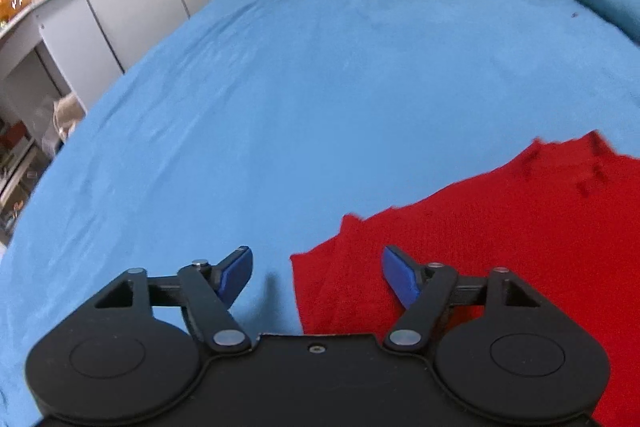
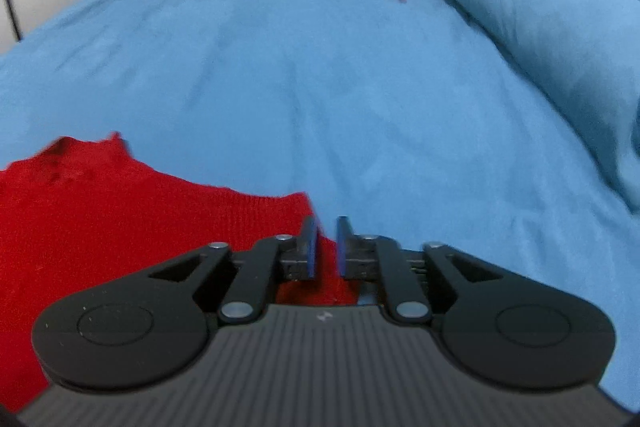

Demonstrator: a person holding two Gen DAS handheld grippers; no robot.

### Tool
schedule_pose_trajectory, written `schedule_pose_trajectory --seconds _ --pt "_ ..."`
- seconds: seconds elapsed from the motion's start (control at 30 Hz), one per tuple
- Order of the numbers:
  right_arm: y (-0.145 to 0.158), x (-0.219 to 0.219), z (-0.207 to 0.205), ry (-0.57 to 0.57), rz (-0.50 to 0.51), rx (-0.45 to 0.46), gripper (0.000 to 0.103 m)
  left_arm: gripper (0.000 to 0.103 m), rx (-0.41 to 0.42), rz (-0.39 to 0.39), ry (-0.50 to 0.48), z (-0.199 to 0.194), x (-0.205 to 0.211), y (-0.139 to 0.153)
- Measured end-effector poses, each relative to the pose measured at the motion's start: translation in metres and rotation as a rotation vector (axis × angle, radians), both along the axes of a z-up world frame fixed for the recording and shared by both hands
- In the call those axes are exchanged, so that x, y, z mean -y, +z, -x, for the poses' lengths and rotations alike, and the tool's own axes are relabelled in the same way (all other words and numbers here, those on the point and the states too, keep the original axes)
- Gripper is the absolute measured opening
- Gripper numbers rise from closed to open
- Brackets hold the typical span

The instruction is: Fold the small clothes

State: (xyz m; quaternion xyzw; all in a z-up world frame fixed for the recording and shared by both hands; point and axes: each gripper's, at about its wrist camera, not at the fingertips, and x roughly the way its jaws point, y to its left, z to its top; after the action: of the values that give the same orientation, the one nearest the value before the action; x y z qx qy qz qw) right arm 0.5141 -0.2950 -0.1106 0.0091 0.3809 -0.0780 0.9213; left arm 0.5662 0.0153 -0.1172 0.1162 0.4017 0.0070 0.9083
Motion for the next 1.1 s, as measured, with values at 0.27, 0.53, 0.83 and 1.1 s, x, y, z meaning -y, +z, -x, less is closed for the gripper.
schedule_pose_trajectory --seconds 0.27,0.53,0.83,1.1 --pt "0.064 -0.009 0.072 0.115 -0.066 0.145 0.093 0.095 0.043 0.061 -0.066 0.051 0.03 0.049" --pt "0.104 -0.011 0.153 0.133 -0.151 0.129 0.101 0.097 0.011 0.109 -0.17 0.105 0.077 0.065" --pt "0.022 0.005 0.18 -0.072 -0.259 0.007 0.099 0.097 -0.028 0.098 -0.199 0.105 0.127 0.017" --pt "-0.027 -0.007 0.171 -0.115 -0.194 -0.011 0.084 0.097 -0.085 0.075 -0.141 0.087 0.134 -0.018"
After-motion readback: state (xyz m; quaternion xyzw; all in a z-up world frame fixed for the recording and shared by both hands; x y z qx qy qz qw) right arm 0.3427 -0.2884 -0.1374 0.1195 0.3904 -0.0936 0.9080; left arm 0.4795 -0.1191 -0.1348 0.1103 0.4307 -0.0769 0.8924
